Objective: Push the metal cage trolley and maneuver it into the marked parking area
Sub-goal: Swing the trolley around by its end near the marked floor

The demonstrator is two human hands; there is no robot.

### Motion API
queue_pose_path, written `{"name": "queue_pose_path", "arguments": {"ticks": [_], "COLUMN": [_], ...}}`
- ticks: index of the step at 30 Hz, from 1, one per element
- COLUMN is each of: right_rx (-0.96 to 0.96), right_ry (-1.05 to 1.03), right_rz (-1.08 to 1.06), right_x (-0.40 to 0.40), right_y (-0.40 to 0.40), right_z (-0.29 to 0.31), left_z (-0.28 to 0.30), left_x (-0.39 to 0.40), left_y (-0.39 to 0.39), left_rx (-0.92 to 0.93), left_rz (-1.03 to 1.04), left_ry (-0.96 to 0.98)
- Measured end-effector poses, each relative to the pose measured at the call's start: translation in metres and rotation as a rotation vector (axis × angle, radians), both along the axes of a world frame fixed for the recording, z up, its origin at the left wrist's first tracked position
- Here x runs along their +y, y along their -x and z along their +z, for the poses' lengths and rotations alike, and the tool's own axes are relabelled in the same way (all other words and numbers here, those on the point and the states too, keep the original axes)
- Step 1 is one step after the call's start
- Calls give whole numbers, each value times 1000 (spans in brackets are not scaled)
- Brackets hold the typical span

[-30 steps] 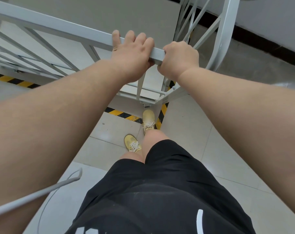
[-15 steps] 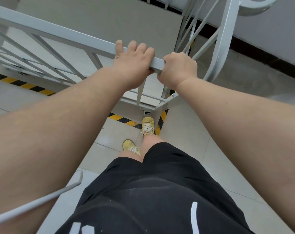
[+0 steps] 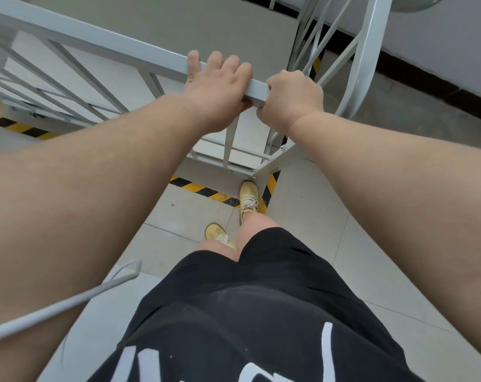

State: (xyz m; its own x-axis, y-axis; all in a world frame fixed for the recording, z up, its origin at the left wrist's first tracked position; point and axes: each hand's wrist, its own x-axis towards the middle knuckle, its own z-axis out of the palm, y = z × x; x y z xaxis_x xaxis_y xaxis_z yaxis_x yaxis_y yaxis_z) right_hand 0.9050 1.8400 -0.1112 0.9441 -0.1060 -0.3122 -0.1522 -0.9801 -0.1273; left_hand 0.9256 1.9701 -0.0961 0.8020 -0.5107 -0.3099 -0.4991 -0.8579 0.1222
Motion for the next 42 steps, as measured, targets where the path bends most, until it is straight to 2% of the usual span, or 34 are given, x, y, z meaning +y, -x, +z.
{"name": "queue_pose_path", "arguments": {"ticks": [42], "right_rx": [4], "right_ry": [17], "right_rz": [44], "right_x": [-2], "right_y": [-2], "right_z": [0], "left_z": [-2], "left_x": [0], "left_y": [-3], "left_rx": [-18], "left_rz": [-14], "left_ry": [-3]}}
